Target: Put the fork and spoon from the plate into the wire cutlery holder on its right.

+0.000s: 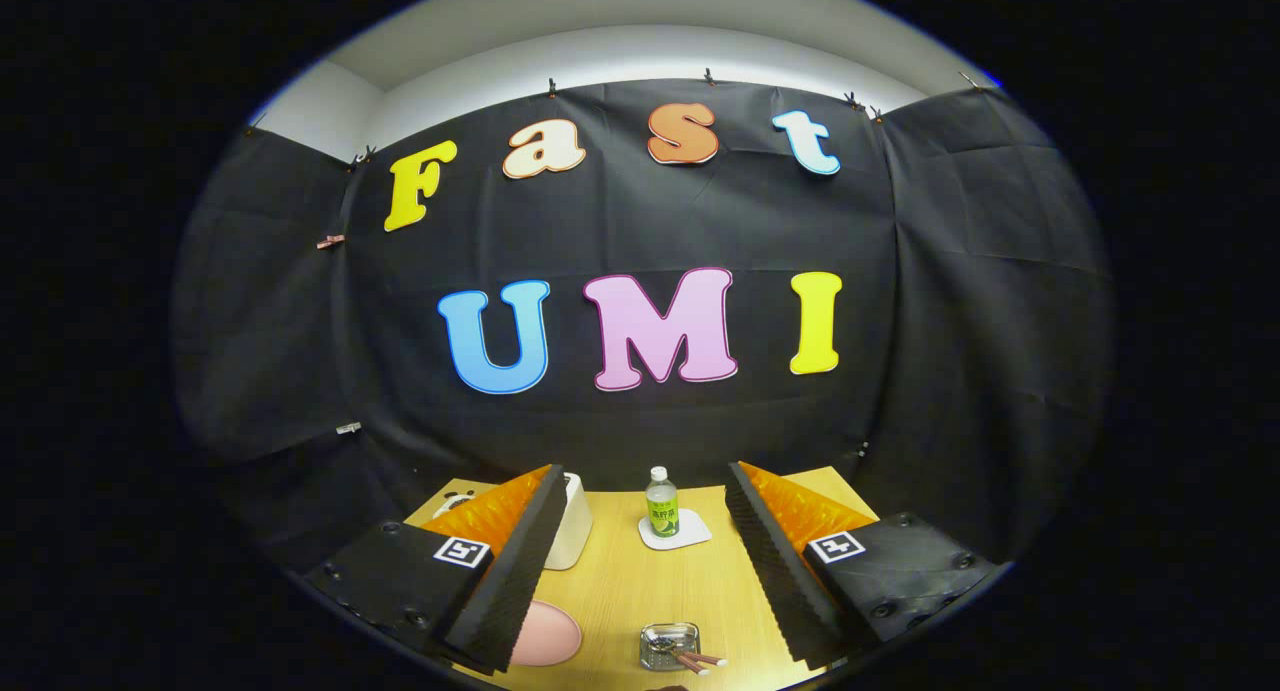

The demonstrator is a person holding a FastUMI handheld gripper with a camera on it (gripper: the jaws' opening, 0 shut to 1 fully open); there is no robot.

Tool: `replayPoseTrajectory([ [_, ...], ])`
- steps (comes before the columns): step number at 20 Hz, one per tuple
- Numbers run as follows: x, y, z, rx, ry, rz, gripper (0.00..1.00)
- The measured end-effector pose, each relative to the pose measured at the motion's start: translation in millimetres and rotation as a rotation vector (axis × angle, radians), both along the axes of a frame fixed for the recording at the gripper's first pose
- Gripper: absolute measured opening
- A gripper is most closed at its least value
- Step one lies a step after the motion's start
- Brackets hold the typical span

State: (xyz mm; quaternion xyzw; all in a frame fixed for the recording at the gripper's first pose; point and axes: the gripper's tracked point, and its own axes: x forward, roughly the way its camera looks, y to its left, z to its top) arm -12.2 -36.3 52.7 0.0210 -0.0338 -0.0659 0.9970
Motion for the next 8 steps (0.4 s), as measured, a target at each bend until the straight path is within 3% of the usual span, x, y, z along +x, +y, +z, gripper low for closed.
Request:
replayPoseTrajectory([
  [8, -6, -8, -12, 0.076, -0.041, -0.012, 0.99],
])
